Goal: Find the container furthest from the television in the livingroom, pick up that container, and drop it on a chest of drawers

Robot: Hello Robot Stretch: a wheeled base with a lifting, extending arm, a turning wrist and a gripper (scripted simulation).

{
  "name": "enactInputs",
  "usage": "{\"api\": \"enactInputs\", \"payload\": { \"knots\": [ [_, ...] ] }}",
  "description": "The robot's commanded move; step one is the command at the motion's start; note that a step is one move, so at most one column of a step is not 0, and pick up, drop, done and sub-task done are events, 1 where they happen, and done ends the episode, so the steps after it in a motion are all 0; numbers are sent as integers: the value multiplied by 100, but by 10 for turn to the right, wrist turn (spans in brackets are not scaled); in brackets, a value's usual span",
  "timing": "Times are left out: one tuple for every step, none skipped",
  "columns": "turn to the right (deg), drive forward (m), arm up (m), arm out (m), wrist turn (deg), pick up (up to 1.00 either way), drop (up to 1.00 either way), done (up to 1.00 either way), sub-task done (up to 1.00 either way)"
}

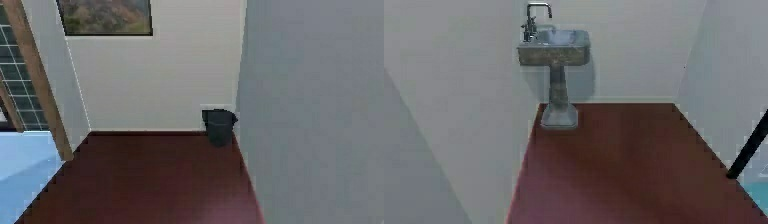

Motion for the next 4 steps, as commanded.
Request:
{"api": "enactInputs", "payload": {
  "knots": [
    [0, 60, 0, 0, 0, 0, 0, 0, 0],
    [-450, 0, 0, 0, 0, 0, 0, 0, 0],
    [0, 40, 0, 0, 0, 0, 0, 0, 0],
    [-240, 0, 0, 0, 0, 0, 0, 0, 0]
  ]
}}
